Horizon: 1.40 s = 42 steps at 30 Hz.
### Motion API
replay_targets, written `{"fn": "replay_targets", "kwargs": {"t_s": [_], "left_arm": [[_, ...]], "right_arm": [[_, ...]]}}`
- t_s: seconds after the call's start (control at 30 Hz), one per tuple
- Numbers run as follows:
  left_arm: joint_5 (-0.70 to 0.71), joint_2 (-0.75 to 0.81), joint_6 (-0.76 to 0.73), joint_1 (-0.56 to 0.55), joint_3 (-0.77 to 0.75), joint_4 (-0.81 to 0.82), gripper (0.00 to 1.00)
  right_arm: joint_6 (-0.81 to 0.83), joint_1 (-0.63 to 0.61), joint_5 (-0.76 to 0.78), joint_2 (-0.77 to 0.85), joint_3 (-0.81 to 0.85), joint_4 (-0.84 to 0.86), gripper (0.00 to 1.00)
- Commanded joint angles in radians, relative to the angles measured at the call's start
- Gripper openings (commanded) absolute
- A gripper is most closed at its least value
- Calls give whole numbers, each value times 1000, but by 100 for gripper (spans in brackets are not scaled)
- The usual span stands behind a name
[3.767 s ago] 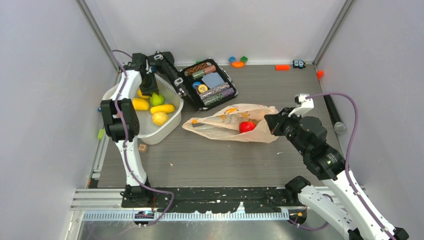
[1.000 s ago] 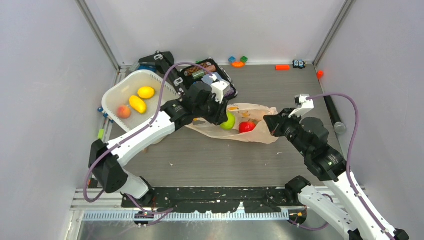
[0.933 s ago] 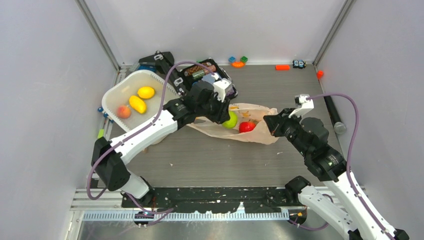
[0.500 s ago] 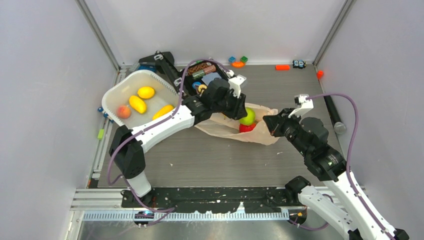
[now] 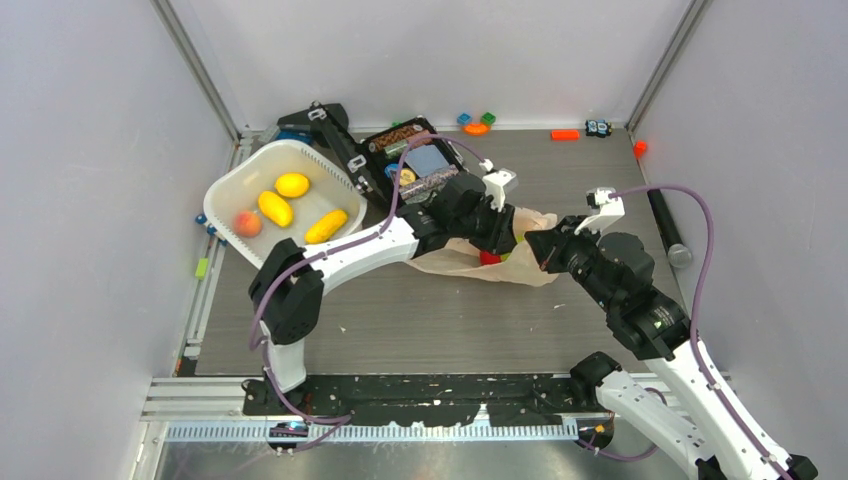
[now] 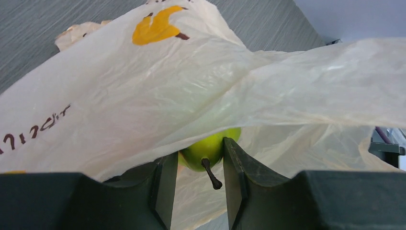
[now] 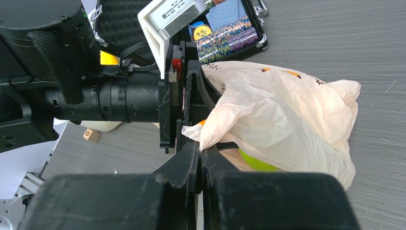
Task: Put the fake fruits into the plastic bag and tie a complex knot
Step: Place the fake fruit in the plastic bag.
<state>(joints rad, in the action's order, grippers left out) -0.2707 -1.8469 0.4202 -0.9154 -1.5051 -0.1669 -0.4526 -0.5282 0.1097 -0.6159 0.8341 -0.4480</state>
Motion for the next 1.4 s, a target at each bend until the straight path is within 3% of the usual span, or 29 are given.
{"fn": "replay_targets", "kwargs": {"t_s": [0.0,0.2,0.33,0.6,0.93,1.37], "left_arm": [[17,16,1,-4,-34,48,32],[28,31,-28,-4,-33,23,71],[39,46,-42,-4,-30,14,81],[139,166,-104,1,33,-33,87],[237,403,-137,72,189,-91,87],[315,641,-319,226,225,-384,90]], "right_arm": [[-12,-3,0,-3,24,43,5],[-10,-3,7,1,23,42,5],[-11,-4,7,2,23,40,5],[-6,-4,11,5,27,39,5],[-5,-4,14,13,25,38,5],[-3,-4,14,14,20,39,5]]}}
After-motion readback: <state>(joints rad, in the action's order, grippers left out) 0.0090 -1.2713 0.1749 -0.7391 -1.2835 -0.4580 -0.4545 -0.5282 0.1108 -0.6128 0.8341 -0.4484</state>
